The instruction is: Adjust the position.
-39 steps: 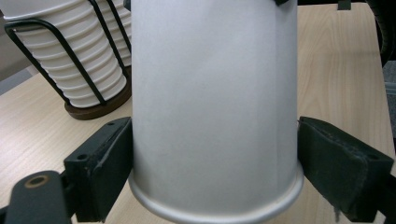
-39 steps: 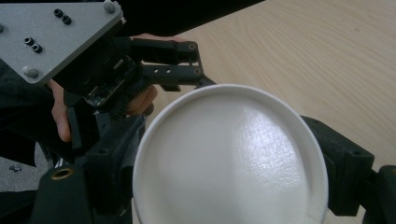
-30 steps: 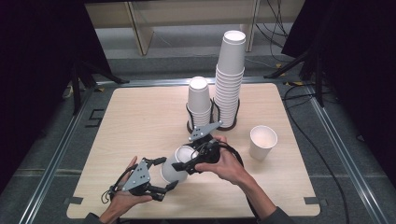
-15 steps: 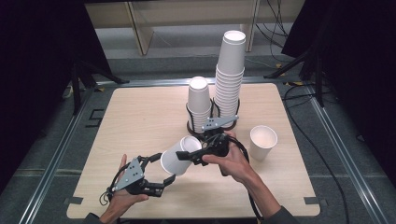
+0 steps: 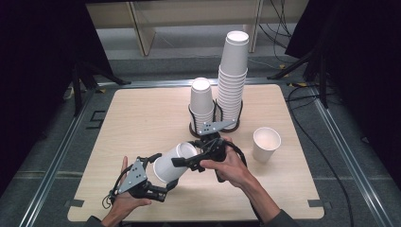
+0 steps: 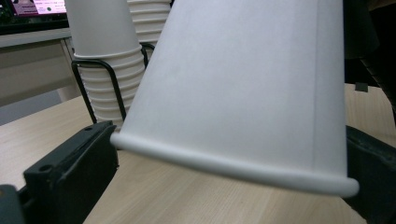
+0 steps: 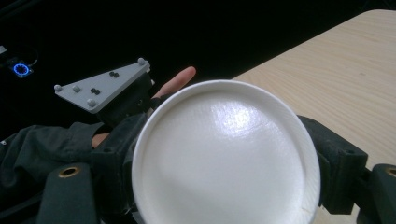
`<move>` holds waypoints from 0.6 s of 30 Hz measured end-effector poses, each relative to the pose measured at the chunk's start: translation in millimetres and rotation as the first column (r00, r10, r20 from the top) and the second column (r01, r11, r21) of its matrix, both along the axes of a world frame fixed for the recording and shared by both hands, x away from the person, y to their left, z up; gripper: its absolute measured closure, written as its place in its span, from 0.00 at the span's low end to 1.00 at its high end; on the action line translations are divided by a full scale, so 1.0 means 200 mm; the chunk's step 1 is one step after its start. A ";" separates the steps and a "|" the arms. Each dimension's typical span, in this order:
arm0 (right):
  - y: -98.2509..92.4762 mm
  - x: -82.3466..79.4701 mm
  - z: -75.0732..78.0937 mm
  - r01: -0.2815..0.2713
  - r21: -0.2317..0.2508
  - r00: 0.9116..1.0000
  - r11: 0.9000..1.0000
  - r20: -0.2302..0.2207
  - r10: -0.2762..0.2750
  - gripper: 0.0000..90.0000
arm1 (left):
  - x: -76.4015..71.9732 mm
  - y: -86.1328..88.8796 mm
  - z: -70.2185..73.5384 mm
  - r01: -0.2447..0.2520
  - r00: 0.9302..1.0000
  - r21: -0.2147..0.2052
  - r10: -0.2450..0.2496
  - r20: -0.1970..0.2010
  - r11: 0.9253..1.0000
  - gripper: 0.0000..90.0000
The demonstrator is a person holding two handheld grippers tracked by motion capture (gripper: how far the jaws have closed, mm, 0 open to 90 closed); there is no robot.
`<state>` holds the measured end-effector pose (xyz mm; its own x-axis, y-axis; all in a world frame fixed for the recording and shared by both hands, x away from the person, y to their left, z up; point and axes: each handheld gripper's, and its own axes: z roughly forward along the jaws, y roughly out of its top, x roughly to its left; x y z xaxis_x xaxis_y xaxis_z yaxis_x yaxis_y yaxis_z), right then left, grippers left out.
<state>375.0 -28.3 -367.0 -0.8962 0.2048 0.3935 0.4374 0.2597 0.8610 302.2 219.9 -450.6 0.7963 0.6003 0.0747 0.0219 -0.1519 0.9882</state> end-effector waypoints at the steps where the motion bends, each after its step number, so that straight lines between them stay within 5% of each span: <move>1: 0.01 -0.01 0.00 0.001 0.005 1.000 1.000 -0.026 -0.001 0.27 | 0.00 0.00 0.00 0.005 1.000 -0.005 -0.005 0.002 1.000 0.00; 2: 0.01 -0.01 -0.01 -0.004 0.004 1.000 1.000 -0.017 0.004 0.27 | -0.01 0.01 0.01 0.002 1.000 0.023 -0.002 -0.004 1.000 0.00; 12: 0.01 0.01 -0.03 -0.014 0.009 0.999 1.000 -0.042 0.014 0.26 | -0.01 0.01 0.01 0.019 1.000 0.057 -0.018 -0.019 0.998 0.08; 18: -0.01 0.01 -0.03 -0.031 -0.048 0.999 0.998 -0.021 0.030 0.24 | -0.01 0.02 0.03 0.033 0.999 0.099 -0.030 -0.038 0.995 0.10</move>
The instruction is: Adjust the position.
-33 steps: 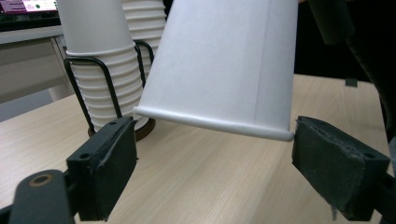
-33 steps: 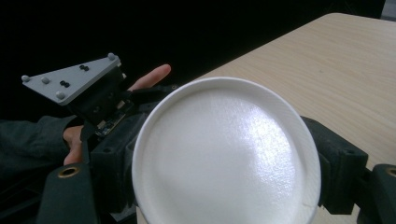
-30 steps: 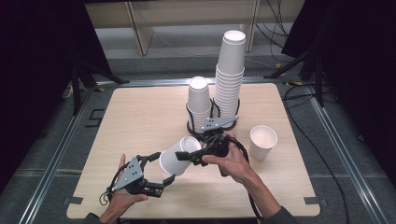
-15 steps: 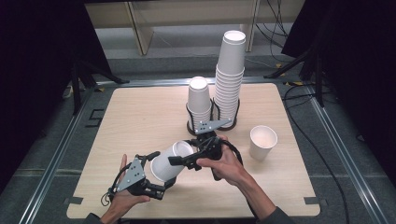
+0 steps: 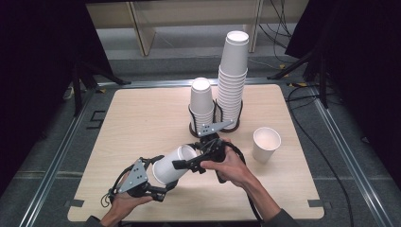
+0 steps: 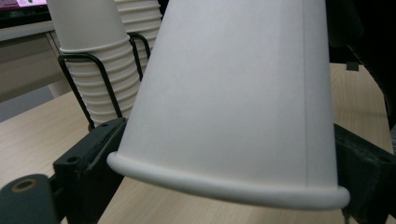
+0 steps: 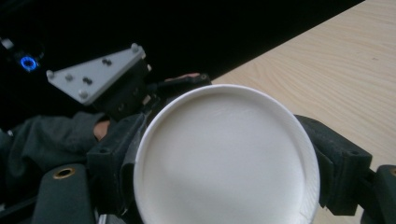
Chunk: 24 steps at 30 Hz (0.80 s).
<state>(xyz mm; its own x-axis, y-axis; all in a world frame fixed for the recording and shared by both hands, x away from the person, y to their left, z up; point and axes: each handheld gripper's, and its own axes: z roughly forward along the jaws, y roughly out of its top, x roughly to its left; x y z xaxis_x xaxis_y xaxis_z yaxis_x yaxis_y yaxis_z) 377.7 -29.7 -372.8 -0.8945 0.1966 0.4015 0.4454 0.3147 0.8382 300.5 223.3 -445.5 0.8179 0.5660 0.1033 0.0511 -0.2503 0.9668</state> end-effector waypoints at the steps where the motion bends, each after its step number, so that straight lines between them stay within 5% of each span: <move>1: 0.00 0.00 0.01 -0.003 -0.015 1.000 1.000 0.020 0.003 0.23 | 0.00 0.00 0.00 -0.001 1.000 0.005 0.001 -0.006 1.000 0.10; 4: -0.03 -0.02 0.05 -0.001 -0.108 0.992 0.994 0.127 0.014 0.20 | 0.01 0.00 -0.01 0.005 1.000 0.056 -0.005 -0.013 0.998 0.11; 7: -0.05 -0.05 0.08 -0.004 -0.185 0.986 0.983 0.160 0.034 0.19 | 0.01 -0.01 -0.02 0.023 0.999 0.099 -0.021 -0.026 0.995 0.11; 9: -0.04 -0.06 0.09 -0.011 -0.241 0.970 0.970 0.231 0.068 0.19 | 0.00 -0.02 -0.03 0.030 0.999 0.131 -0.025 -0.034 0.991 0.11; 14: -0.02 -0.07 0.07 -0.038 -0.326 0.961 0.945 0.248 0.124 0.19 | 0.00 -0.03 -0.03 0.046 0.998 0.179 -0.039 -0.047 0.983 0.11; 21: 0.03 -0.11 0.03 -0.065 -0.451 0.938 0.890 0.278 0.209 0.19 | 0.00 -0.04 -0.03 0.087 0.995 0.248 -0.072 -0.067 0.965 0.11; 24: 0.05 -0.13 0.01 -0.062 -0.489 0.945 0.870 0.251 0.208 0.20 | -0.01 -0.04 -0.04 0.101 0.994 0.264 -0.085 -0.071 0.959 0.11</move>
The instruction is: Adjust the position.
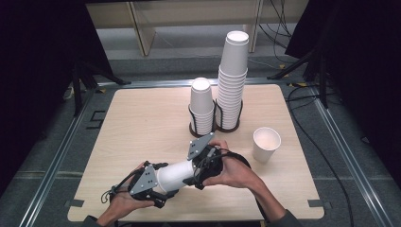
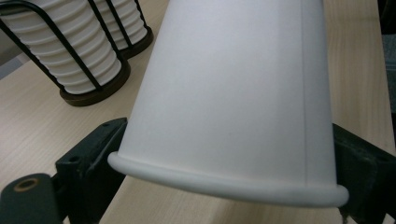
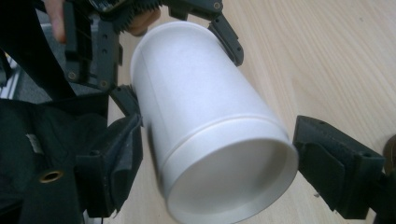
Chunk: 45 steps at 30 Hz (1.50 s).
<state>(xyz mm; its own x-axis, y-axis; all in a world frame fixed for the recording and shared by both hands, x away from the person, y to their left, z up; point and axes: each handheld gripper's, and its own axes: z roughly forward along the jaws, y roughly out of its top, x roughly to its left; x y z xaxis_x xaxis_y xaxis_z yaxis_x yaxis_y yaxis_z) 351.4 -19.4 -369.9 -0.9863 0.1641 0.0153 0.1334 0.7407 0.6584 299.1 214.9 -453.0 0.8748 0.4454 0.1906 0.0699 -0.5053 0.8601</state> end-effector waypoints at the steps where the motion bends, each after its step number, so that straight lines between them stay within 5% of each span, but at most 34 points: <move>1: 0.01 0.01 -0.01 -0.037 -0.001 0.999 0.999 0.023 0.037 0.20 | 0.00 0.00 0.00 0.008 1.000 -0.002 -0.008 0.001 1.000 0.11; 2: 0.01 0.00 -0.01 -0.023 -0.013 1.000 1.000 -0.007 0.023 0.20 | 0.00 0.00 0.00 0.011 1.000 0.012 -0.011 0.002 1.000 0.11; 13: 0.04 0.00 -0.07 -0.097 -0.077 0.995 0.992 0.003 0.097 0.21 | -0.01 -0.02 0.00 0.056 0.998 0.025 -0.057 0.010 0.998 0.11; 19: 0.04 0.00 -0.09 -0.112 -0.079 0.993 0.991 -0.033 0.110 0.23 | -0.01 -0.01 0.00 0.061 0.998 0.035 -0.061 -0.003 0.998 0.11; 26: 0.03 0.00 -0.09 -0.149 -0.060 0.989 0.987 -0.028 0.148 0.25 | -0.01 -0.01 -0.02 0.067 0.997 0.002 -0.067 -0.031 0.998 0.08; 29: 0.02 -0.01 -0.08 -0.145 -0.043 0.989 0.988 -0.031 0.144 0.26 | 0.00 0.00 -0.03 0.064 0.996 -0.073 -0.067 -0.051 0.995 0.06; 34: -0.01 0.01 -0.08 -0.138 -0.014 0.989 0.990 -0.046 0.137 0.26 | 0.02 0.03 -0.01 0.064 0.993 -0.207 -0.082 -0.082 0.976 0.04; 36: -0.04 0.01 -0.07 -0.111 0.009 0.992 0.994 -0.067 0.111 0.26 | 0.02 0.05 0.00 0.050 0.995 -0.223 -0.068 -0.074 0.974 0.05; 39: -0.09 0.04 -0.07 -0.083 0.032 0.995 0.996 -0.055 0.085 0.27 | 0.04 0.10 0.02 0.023 0.997 -0.284 -0.044 -0.070 0.959 0.17; 44: -0.19 0.08 -0.04 -0.006 0.113 0.998 0.994 -0.069 0.014 0.27 | 0.05 0.12 0.03 -0.017 0.997 -0.376 -0.013 -0.077 0.927 0.16; 45: -0.20 0.09 -0.04 -0.003 0.134 0.998 0.991 -0.065 0.012 0.27 | 0.05 0.12 0.03 -0.019 0.997 -0.375 -0.012 -0.080 0.927 0.16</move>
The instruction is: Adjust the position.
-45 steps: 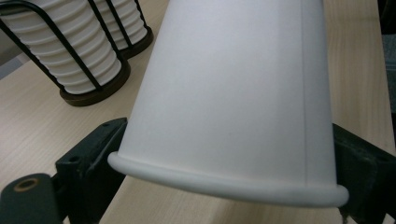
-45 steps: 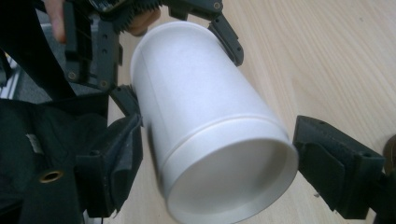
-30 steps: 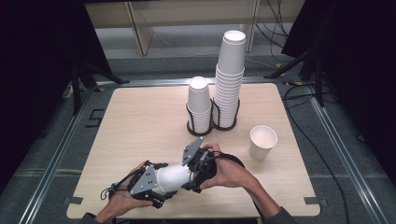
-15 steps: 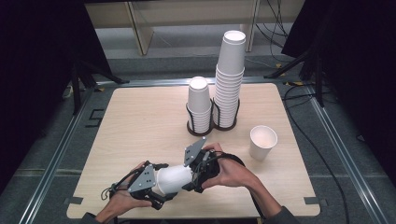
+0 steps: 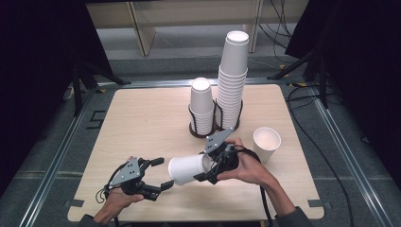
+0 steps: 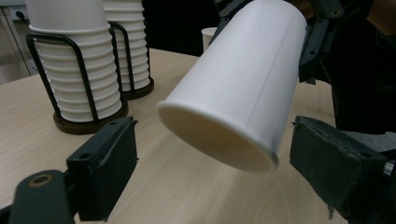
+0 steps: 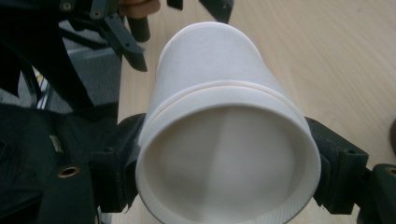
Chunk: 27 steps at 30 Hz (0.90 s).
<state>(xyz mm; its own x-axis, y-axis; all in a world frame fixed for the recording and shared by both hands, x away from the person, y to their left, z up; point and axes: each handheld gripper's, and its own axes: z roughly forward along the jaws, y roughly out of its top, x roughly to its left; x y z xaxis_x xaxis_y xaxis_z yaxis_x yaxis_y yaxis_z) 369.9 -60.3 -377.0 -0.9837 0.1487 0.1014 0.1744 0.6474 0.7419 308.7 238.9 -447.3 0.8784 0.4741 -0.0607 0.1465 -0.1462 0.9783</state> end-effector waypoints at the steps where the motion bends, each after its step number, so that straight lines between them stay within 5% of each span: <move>1: -0.01 0.00 0.01 0.006 0.011 1.000 1.000 -0.007 -0.006 0.27 | 0.00 0.00 0.00 0.000 1.000 -0.006 0.000 -0.003 1.000 0.16; 4: -0.03 0.02 0.02 0.019 0.044 1.000 0.999 -0.008 -0.019 0.27 | -0.01 0.00 0.00 -0.017 1.000 0.012 0.017 -0.012 1.000 0.16; 12: -0.07 0.04 0.05 0.023 0.150 1.000 0.988 -0.015 -0.021 0.27 | 0.00 0.00 0.00 -0.044 0.999 -0.019 0.043 -0.029 0.999 0.16; 15: -0.07 0.03 0.06 0.027 0.162 0.999 0.986 -0.023 -0.024 0.27 | 0.00 -0.01 0.00 -0.015 1.000 -0.051 0.014 -0.019 0.999 0.16; 20: -0.05 0.03 0.06 0.015 0.194 1.000 0.981 -0.030 -0.010 0.27 | -0.01 -0.01 0.01 -0.049 0.999 -0.032 0.048 -0.006 0.998 0.16; 27: -0.02 0.02 0.04 -0.024 0.199 0.999 0.980 -0.039 0.032 0.27 | -0.02 -0.03 0.01 -0.032 0.999 -0.028 0.032 0.001 0.999 0.14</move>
